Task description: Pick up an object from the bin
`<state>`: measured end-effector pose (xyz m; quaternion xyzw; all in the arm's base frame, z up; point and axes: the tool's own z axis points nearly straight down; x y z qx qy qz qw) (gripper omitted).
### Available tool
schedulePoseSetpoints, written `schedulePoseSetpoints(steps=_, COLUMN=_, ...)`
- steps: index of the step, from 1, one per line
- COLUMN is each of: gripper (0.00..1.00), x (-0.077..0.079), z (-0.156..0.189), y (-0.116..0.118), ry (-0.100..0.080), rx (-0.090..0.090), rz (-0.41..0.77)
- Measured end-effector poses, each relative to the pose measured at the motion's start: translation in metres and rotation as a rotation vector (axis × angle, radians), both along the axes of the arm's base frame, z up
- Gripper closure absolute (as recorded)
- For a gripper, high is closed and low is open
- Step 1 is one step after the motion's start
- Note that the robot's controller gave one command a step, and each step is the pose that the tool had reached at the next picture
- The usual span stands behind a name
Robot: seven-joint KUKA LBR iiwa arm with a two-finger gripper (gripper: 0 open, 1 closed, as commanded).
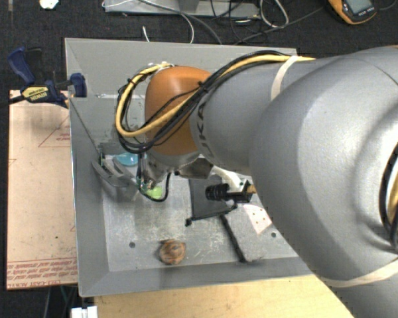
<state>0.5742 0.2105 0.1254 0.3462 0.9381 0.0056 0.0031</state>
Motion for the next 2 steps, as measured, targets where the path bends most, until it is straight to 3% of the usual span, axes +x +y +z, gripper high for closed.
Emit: schedulePoseSetpoints(steps=2, gripper=1.0, x=0.0, z=0.068, y=0.0, ry=0.003, rx=-0.001, rz=0.005)
